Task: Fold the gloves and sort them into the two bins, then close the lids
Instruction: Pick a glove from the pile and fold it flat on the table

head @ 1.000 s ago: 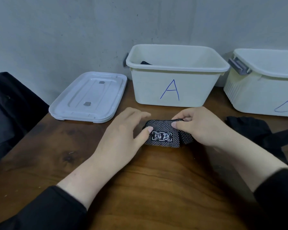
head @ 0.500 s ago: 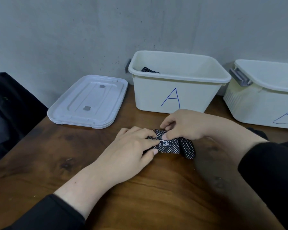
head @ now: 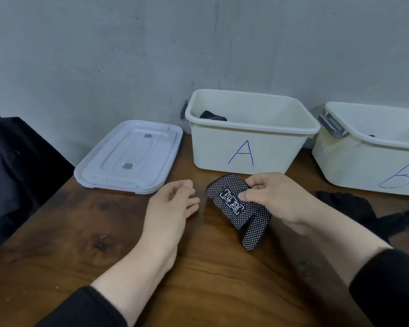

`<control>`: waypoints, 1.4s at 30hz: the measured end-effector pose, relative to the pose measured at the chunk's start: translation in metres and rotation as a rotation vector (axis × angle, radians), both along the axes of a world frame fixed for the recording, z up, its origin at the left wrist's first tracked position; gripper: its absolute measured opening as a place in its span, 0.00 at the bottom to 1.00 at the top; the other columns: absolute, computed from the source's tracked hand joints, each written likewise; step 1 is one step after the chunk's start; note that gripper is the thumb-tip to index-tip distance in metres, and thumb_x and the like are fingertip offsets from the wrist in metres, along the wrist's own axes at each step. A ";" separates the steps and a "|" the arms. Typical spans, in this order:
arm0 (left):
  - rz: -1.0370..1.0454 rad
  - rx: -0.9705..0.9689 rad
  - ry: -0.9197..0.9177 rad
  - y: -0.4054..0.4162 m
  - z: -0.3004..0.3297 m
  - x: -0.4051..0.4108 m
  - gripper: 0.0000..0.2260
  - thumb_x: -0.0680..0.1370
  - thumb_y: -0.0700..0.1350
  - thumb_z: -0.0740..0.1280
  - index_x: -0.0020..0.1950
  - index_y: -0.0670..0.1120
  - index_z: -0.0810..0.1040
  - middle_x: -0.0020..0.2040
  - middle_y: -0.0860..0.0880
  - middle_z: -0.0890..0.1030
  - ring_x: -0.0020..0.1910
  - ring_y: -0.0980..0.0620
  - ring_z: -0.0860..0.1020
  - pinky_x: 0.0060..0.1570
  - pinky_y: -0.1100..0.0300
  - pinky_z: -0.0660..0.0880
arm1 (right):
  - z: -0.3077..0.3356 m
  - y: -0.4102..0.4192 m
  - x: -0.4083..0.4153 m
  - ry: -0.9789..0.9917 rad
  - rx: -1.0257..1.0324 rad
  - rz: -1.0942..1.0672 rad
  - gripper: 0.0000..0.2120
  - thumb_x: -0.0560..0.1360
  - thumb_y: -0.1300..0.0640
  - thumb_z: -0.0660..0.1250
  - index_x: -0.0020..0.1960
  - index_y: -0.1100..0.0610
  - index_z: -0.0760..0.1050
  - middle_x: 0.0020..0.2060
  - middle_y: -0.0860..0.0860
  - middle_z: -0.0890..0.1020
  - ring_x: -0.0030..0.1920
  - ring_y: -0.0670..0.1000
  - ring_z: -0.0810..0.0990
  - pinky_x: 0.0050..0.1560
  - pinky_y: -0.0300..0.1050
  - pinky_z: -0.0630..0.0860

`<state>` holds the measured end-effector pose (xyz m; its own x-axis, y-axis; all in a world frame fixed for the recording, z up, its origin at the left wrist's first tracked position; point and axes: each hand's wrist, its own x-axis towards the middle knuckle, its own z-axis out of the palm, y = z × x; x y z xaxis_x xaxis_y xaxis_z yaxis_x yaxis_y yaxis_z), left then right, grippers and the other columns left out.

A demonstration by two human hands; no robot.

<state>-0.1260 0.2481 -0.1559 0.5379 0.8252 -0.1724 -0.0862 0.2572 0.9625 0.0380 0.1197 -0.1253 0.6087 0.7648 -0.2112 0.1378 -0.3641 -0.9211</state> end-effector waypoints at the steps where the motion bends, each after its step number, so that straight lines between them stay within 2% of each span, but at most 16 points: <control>1: -0.045 -0.082 -0.035 -0.007 0.002 0.001 0.08 0.81 0.48 0.67 0.55 0.46 0.81 0.53 0.44 0.85 0.51 0.50 0.85 0.56 0.53 0.80 | 0.000 -0.004 -0.003 0.035 0.042 -0.026 0.05 0.75 0.65 0.72 0.50 0.61 0.83 0.43 0.56 0.88 0.45 0.54 0.86 0.52 0.48 0.80; 4: -0.289 -0.238 -0.114 -0.027 0.007 0.006 0.14 0.82 0.50 0.65 0.60 0.42 0.81 0.55 0.44 0.85 0.57 0.47 0.83 0.61 0.48 0.78 | 0.001 -0.011 -0.012 0.060 0.104 -0.045 0.05 0.76 0.67 0.71 0.51 0.63 0.82 0.45 0.57 0.88 0.45 0.54 0.86 0.51 0.46 0.81; 7: -0.378 -0.308 -0.204 -0.035 0.012 0.009 0.15 0.82 0.47 0.65 0.63 0.39 0.80 0.59 0.42 0.84 0.61 0.44 0.81 0.64 0.45 0.76 | 0.004 -0.016 -0.018 0.054 0.133 -0.048 0.08 0.75 0.67 0.72 0.54 0.62 0.81 0.46 0.57 0.87 0.46 0.53 0.86 0.51 0.45 0.82; 11: -0.388 -0.319 -0.238 -0.029 0.015 0.011 0.14 0.82 0.43 0.65 0.66 0.38 0.78 0.61 0.40 0.83 0.62 0.42 0.81 0.67 0.42 0.74 | 0.007 -0.023 -0.017 0.118 0.108 -0.022 0.18 0.74 0.59 0.75 0.64 0.54 0.78 0.53 0.54 0.86 0.55 0.53 0.85 0.64 0.54 0.78; 15: -0.403 -0.268 -0.218 -0.026 0.021 0.015 0.14 0.82 0.43 0.65 0.65 0.39 0.79 0.61 0.41 0.83 0.63 0.42 0.80 0.68 0.41 0.72 | 0.018 -0.030 -0.018 0.393 0.141 0.116 0.16 0.80 0.54 0.68 0.67 0.53 0.78 0.62 0.53 0.83 0.66 0.54 0.80 0.68 0.59 0.75; 18: -0.405 -0.176 -0.166 -0.025 0.026 0.020 0.12 0.82 0.44 0.65 0.62 0.42 0.82 0.59 0.43 0.84 0.62 0.44 0.81 0.69 0.40 0.71 | 0.024 -0.034 -0.015 0.397 0.151 0.138 0.15 0.82 0.54 0.64 0.68 0.54 0.78 0.64 0.54 0.82 0.68 0.54 0.78 0.69 0.59 0.73; 22: -0.448 -0.124 -0.134 -0.024 0.030 0.024 0.11 0.82 0.45 0.66 0.60 0.42 0.83 0.58 0.43 0.84 0.63 0.41 0.79 0.70 0.36 0.68 | 0.030 -0.037 -0.010 0.370 0.126 0.108 0.15 0.81 0.57 0.66 0.66 0.58 0.77 0.61 0.55 0.83 0.61 0.54 0.81 0.65 0.56 0.75; 24: -0.438 -0.102 -0.139 -0.023 0.032 0.027 0.11 0.80 0.46 0.67 0.59 0.43 0.84 0.57 0.43 0.84 0.63 0.40 0.79 0.70 0.36 0.67 | 0.034 -0.039 -0.008 0.372 0.132 0.099 0.15 0.80 0.58 0.66 0.66 0.60 0.77 0.61 0.56 0.84 0.61 0.55 0.81 0.68 0.58 0.73; 26: -0.381 -0.065 -0.155 -0.024 0.036 0.029 0.12 0.79 0.51 0.68 0.56 0.46 0.84 0.56 0.44 0.85 0.61 0.40 0.80 0.67 0.41 0.72 | 0.039 -0.040 -0.005 0.379 0.153 0.080 0.15 0.80 0.59 0.67 0.65 0.62 0.77 0.61 0.59 0.83 0.64 0.59 0.80 0.72 0.62 0.70; 29: -0.171 0.147 -0.129 -0.018 0.046 0.032 0.09 0.79 0.55 0.67 0.49 0.53 0.85 0.47 0.49 0.85 0.49 0.46 0.83 0.53 0.46 0.78 | 0.060 -0.043 0.004 0.367 0.215 0.082 0.16 0.80 0.60 0.66 0.66 0.64 0.76 0.63 0.61 0.82 0.68 0.64 0.76 0.73 0.66 0.67; 32: 0.093 0.333 -0.138 0.004 0.059 0.035 0.08 0.81 0.49 0.66 0.46 0.52 0.84 0.41 0.53 0.84 0.41 0.55 0.81 0.47 0.53 0.78 | 0.100 -0.046 0.020 0.317 0.294 0.049 0.16 0.81 0.61 0.64 0.66 0.64 0.76 0.62 0.62 0.82 0.66 0.63 0.79 0.69 0.62 0.73; 35: 0.203 0.517 -0.091 0.027 0.073 0.044 0.07 0.81 0.48 0.65 0.46 0.57 0.81 0.44 0.58 0.82 0.45 0.64 0.78 0.48 0.63 0.74 | 0.141 -0.042 0.041 0.227 0.345 -0.017 0.14 0.82 0.61 0.61 0.64 0.66 0.76 0.60 0.61 0.83 0.60 0.59 0.83 0.59 0.54 0.82; 37: 0.253 0.662 -0.038 0.041 0.079 0.053 0.08 0.82 0.47 0.64 0.47 0.59 0.79 0.49 0.59 0.80 0.49 0.67 0.76 0.46 0.72 0.70 | 0.162 -0.032 0.056 0.199 0.362 -0.102 0.14 0.82 0.62 0.61 0.63 0.68 0.74 0.57 0.62 0.84 0.49 0.55 0.87 0.43 0.48 0.85; 38: 0.266 0.733 -0.024 0.049 0.081 0.058 0.07 0.81 0.46 0.64 0.48 0.57 0.79 0.51 0.59 0.78 0.51 0.67 0.75 0.47 0.72 0.69 | 0.170 -0.025 0.064 0.199 0.370 -0.149 0.14 0.82 0.63 0.61 0.64 0.69 0.74 0.56 0.62 0.84 0.45 0.53 0.87 0.38 0.46 0.84; 40: 0.254 0.864 0.003 0.062 0.084 0.068 0.06 0.81 0.44 0.65 0.51 0.52 0.82 0.53 0.57 0.78 0.53 0.65 0.74 0.50 0.67 0.71 | 0.178 -0.008 0.082 0.183 0.359 -0.223 0.17 0.81 0.64 0.63 0.68 0.71 0.72 0.59 0.63 0.83 0.48 0.55 0.86 0.41 0.49 0.85; 42: 0.197 1.017 0.041 0.074 0.086 0.079 0.06 0.81 0.43 0.66 0.52 0.49 0.83 0.54 0.56 0.79 0.54 0.62 0.75 0.52 0.64 0.71 | 0.180 0.011 0.097 0.178 0.324 -0.269 0.17 0.80 0.65 0.64 0.67 0.70 0.73 0.60 0.63 0.83 0.54 0.57 0.85 0.47 0.54 0.85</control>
